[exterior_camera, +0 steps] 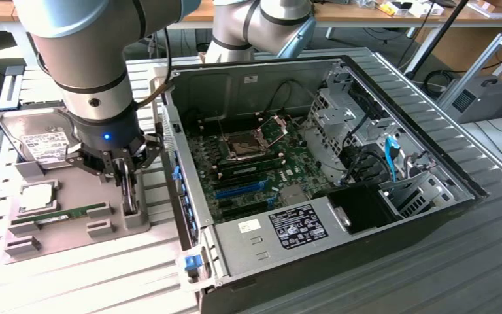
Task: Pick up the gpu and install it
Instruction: 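Pick up the gpu and move the gpu toward the slot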
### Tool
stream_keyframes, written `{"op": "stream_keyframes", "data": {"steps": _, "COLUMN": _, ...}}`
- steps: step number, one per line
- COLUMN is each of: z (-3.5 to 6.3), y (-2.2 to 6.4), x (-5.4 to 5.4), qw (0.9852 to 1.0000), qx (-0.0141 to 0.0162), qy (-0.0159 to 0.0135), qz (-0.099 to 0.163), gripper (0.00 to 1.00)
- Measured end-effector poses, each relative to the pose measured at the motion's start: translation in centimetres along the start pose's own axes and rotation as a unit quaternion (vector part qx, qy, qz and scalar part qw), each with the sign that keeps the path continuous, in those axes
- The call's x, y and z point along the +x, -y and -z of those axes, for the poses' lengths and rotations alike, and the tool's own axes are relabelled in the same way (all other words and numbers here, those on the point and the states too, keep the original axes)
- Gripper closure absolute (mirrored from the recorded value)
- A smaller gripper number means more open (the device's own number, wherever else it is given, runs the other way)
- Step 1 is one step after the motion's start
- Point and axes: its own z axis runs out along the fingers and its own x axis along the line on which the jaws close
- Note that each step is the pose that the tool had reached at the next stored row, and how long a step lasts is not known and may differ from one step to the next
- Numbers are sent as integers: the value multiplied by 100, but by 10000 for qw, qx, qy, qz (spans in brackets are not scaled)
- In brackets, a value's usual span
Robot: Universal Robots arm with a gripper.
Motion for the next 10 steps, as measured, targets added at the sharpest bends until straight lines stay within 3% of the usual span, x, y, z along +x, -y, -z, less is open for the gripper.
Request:
{"op": "stream_keyframes", "data": {"steps": 5, "z": 13, "y": -1, "x": -1, "qw": 10000, "qx": -2, "qy": 2, "qz": 0, "gripper": 73}}
{"op": "stream_keyframes", "data": {"steps": 10, "z": 199, "y": -10, "x": -5, "qw": 10000, "qx": 0, "qy": 0, "qz": 0, "gripper": 73}}
